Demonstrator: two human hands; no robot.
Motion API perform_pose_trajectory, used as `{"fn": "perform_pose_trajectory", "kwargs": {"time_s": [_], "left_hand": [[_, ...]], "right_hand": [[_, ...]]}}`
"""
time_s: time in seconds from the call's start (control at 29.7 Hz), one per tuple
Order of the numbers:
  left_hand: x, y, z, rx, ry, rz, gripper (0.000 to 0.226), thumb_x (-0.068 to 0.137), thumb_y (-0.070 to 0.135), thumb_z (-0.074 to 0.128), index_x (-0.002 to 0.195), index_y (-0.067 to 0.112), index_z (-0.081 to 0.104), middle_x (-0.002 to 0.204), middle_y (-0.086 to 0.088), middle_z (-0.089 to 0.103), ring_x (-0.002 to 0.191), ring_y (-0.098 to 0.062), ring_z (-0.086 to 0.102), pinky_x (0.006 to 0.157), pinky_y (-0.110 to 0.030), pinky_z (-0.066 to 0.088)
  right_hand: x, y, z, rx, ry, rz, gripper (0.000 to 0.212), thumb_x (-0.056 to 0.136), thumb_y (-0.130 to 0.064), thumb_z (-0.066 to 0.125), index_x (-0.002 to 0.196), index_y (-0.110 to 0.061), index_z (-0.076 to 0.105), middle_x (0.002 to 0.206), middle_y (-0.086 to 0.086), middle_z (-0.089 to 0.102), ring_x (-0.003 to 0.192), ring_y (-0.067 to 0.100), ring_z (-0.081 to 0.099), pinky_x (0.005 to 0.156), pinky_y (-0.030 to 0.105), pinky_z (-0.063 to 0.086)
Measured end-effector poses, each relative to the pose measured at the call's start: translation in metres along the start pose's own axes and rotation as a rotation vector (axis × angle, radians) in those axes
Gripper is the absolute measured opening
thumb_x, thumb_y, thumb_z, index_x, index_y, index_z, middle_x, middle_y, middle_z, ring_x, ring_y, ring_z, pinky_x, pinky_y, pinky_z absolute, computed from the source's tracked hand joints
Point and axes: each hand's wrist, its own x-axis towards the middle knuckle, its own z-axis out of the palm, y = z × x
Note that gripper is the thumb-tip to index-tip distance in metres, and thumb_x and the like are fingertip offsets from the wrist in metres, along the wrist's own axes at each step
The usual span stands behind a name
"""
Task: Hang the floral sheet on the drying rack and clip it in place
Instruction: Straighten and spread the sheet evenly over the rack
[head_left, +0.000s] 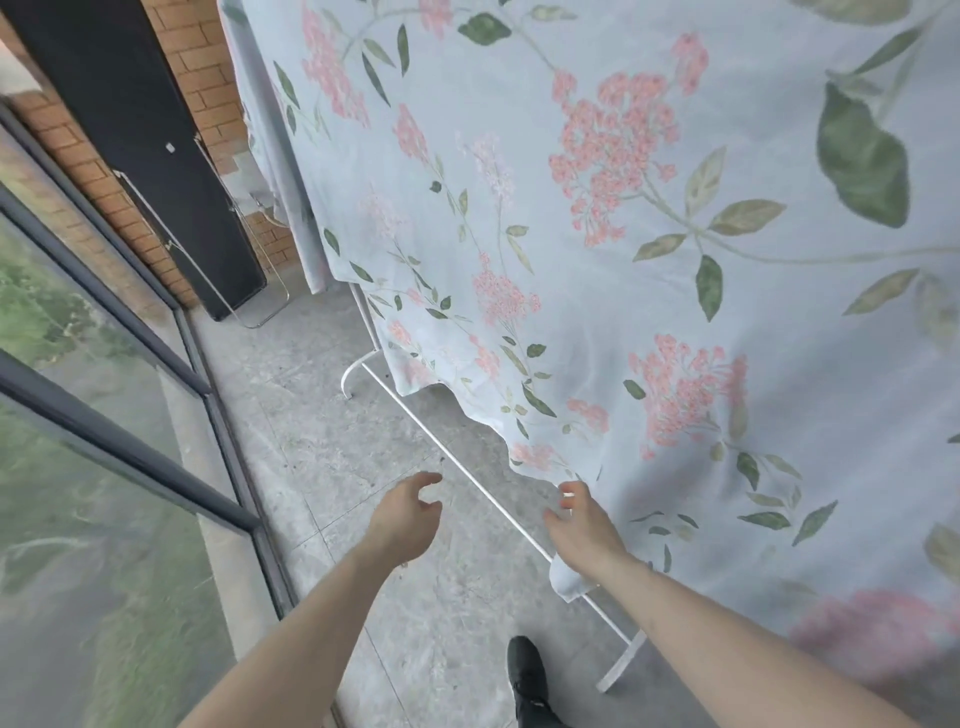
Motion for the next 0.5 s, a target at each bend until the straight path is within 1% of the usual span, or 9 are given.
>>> {"fn": "perform_pose_trajectory", "kwargs": {"time_s": [0.03, 0.13, 0.24, 0.3, 0.34, 0.37, 0.44, 0.5], "left_hand": [[0.005, 0.002, -0.010, -0.011, 0.011, -0.006, 0.042, 0.101, 0.018, 0.053, 0.141, 0.030, 0.056, 0.093, 0.002, 0.068, 0.053, -0.013, 0.056, 0.051, -0.022, 0.044], [0.028, 0.009, -0.047, -0.007, 0.056, -0.033, 0.041, 0.102, 0.019, 0.054, 0.142, 0.030, 0.056, 0.106, -0.003, 0.067, 0.060, -0.015, 0.060, 0.054, -0.023, 0.046], [0.058, 0.013, -0.090, 0.004, 0.086, -0.077, 0.041, 0.102, 0.020, 0.054, 0.142, 0.030, 0.055, 0.108, -0.001, 0.068, 0.062, -0.015, 0.061, 0.055, -0.024, 0.046], [0.069, 0.018, -0.113, -0.013, 0.144, -0.080, 0.040, 0.102, 0.020, 0.055, 0.141, 0.028, 0.056, 0.104, 0.000, 0.069, 0.058, -0.014, 0.059, 0.053, -0.023, 0.044], [0.073, 0.020, -0.119, -0.032, 0.164, -0.069, 0.039, 0.102, 0.019, 0.055, 0.140, 0.027, 0.056, 0.105, 0.001, 0.069, 0.058, -0.013, 0.057, 0.055, -0.024, 0.045], [0.082, 0.020, -0.132, -0.034, 0.183, -0.064, 0.039, 0.102, 0.018, 0.055, 0.140, 0.026, 0.056, 0.110, 0.000, 0.070, 0.060, -0.011, 0.056, 0.059, -0.024, 0.045], [0.092, 0.014, -0.154, -0.015, 0.191, -0.079, 0.040, 0.102, 0.018, 0.055, 0.142, 0.025, 0.056, 0.126, -0.002, 0.067, 0.064, -0.007, 0.052, 0.063, -0.026, 0.045], [0.103, 0.003, -0.177, -0.036, 0.210, -0.096, 0.041, 0.102, 0.020, 0.056, 0.142, 0.027, 0.056, 0.129, -0.002, 0.066, 0.065, -0.006, 0.052, 0.057, -0.023, 0.043]], "right_hand": [[0.006, -0.009, 0.000, -0.006, -0.009, -0.010, 0.049, 0.101, -0.035, 0.053, 0.146, -0.021, 0.038, 0.146, 0.000, 0.051, 0.128, 0.021, 0.054, 0.094, 0.030, 0.038], [0.034, -0.046, 0.000, 0.011, -0.008, -0.040, 0.049, 0.099, -0.038, 0.055, 0.143, -0.022, 0.040, 0.143, -0.001, 0.054, 0.128, 0.023, 0.054, 0.102, 0.034, 0.042], [0.068, -0.091, 0.003, 0.028, -0.069, -0.065, 0.049, 0.098, -0.041, 0.055, 0.141, -0.024, 0.040, 0.141, -0.002, 0.054, 0.117, 0.022, 0.061, 0.100, 0.036, 0.047], [0.083, -0.115, 0.003, 0.034, -0.086, -0.097, 0.050, 0.099, -0.041, 0.055, 0.142, -0.022, 0.040, 0.142, -0.001, 0.053, 0.116, 0.023, 0.062, 0.097, 0.035, 0.048], [0.087, -0.122, 0.001, 0.021, -0.089, -0.115, 0.050, 0.099, -0.041, 0.055, 0.143, -0.022, 0.040, 0.143, -0.001, 0.053, 0.117, 0.023, 0.062, 0.096, 0.034, 0.047], [0.098, -0.139, 0.002, 0.019, -0.093, -0.126, 0.050, 0.099, -0.040, 0.055, 0.143, -0.022, 0.040, 0.143, 0.000, 0.053, 0.116, 0.024, 0.063, 0.096, 0.035, 0.048], [0.113, -0.168, 0.011, 0.030, -0.123, -0.129, 0.050, 0.098, -0.041, 0.054, 0.142, -0.022, 0.040, 0.142, 0.000, 0.053, 0.112, 0.026, 0.066, 0.098, 0.042, 0.053], [0.123, -0.199, 0.021, 0.035, -0.153, -0.156, 0.051, 0.096, -0.043, 0.054, 0.142, -0.024, 0.040, 0.140, -0.001, 0.053, 0.109, 0.026, 0.067, 0.096, 0.045, 0.056]]}}
